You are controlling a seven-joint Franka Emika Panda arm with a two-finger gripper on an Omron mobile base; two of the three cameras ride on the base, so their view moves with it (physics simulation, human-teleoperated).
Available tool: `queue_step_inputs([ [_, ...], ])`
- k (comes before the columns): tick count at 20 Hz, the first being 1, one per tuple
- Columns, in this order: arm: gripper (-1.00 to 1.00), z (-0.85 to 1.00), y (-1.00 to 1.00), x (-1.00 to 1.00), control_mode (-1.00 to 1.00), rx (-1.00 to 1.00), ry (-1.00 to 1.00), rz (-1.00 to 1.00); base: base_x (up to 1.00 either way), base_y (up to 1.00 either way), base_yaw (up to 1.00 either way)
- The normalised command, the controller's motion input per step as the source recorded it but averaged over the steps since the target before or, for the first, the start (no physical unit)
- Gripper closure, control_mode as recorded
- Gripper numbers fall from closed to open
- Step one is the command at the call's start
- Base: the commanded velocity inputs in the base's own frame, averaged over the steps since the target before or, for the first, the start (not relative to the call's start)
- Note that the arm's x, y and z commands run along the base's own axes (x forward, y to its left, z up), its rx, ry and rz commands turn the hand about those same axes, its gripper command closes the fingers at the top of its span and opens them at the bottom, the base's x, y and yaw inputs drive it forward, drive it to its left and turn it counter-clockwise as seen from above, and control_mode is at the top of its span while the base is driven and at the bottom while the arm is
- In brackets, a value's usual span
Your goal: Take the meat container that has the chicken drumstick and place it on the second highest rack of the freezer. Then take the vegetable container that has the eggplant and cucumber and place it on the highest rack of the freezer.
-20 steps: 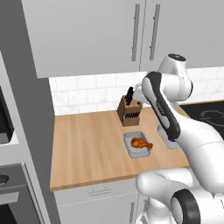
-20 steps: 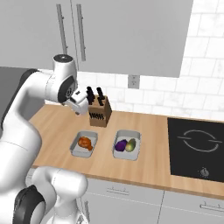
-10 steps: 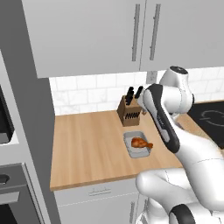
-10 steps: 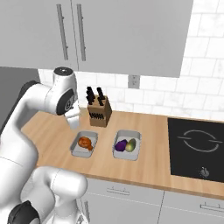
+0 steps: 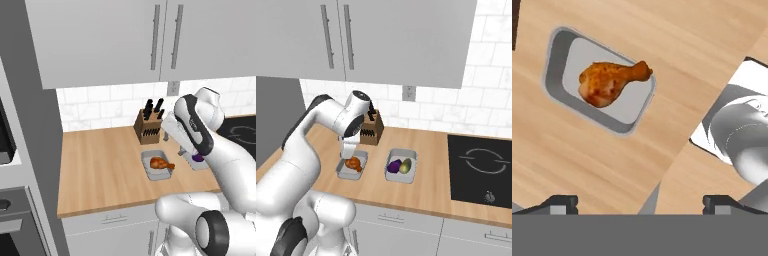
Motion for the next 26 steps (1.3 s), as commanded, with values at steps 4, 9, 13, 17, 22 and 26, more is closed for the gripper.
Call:
queue_step_inputs([
  [4, -1.00, -0.45, 0.04, -0.22, -1.00, 0.02, 0.19, 0.00, 0.00, 0.00, 0.00],
  [9, -1.00, -0.34, 0.00, -0.03, -1.00, 0.00, 0.07, -0.02, 0.00, 0.00, 0.00],
  [13, -1.00, -0.13, 0.00, -0.45, -1.00, 0.00, 0.00, -0.13, 0.00, 0.00, 0.00],
  [17, -1.00, -0.09, 0.00, -0.81, -1.00, 0.00, 0.00, -0.12, 0.00, 0.00, 0.00],
  [22, -1.00, -0.34, 0.00, -0.26, -1.00, 0.00, 0.03, -0.08, 0.00, 0.00, 0.00],
  [26, -1.00, -0.38, -0.08, 0.28, -1.00, 0.00, 0.06, -0.06, 0.00, 0.00, 0.00],
])
